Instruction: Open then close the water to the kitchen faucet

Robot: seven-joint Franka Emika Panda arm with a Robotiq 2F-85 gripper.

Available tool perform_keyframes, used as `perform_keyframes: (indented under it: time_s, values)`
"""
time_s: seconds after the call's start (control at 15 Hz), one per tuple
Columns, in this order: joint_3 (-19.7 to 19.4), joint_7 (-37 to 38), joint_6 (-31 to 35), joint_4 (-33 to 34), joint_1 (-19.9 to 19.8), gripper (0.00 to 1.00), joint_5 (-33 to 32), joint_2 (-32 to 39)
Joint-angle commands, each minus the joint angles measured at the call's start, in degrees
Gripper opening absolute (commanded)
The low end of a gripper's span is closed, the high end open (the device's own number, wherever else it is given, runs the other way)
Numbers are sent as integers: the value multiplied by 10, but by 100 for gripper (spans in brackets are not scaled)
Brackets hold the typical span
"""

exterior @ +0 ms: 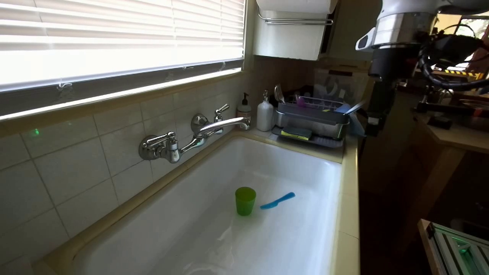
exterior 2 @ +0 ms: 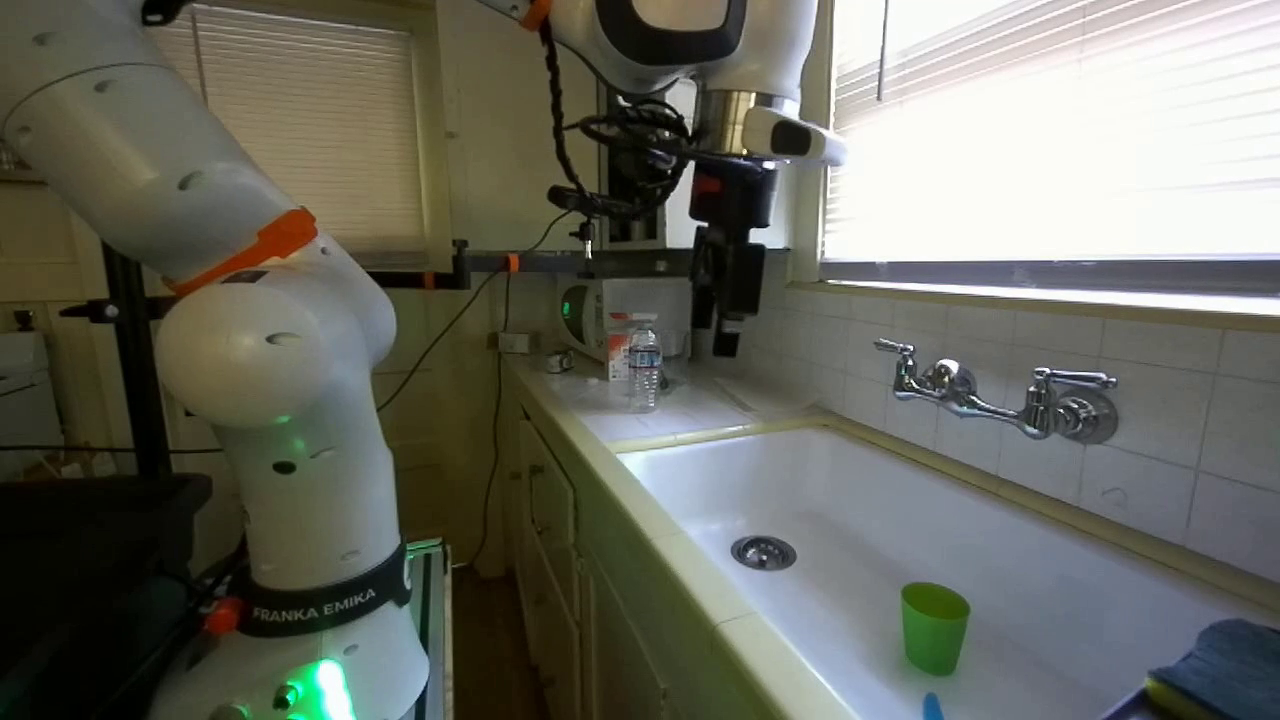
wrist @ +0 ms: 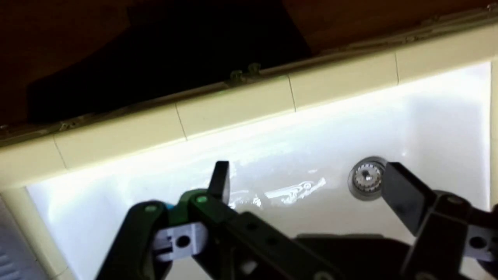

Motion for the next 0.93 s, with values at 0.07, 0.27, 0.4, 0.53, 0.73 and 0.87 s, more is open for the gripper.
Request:
perform_keyframes:
  time_s: [0.07,0.27,0.4,0.53,0.73,0.87]
  values:
    - [-7,3,60,84,-13,100,-10,91]
    - [-5,14,87,142,-17,100,-15,150]
    - [-3,23,96,179,-17,100,-19,187]
    - [-7,9,93,155,-14,100,-8,159]
    - [-7,12,93,188,-13,100,-8,195]
    - [-7,12,93,193,-13,100,-8,201]
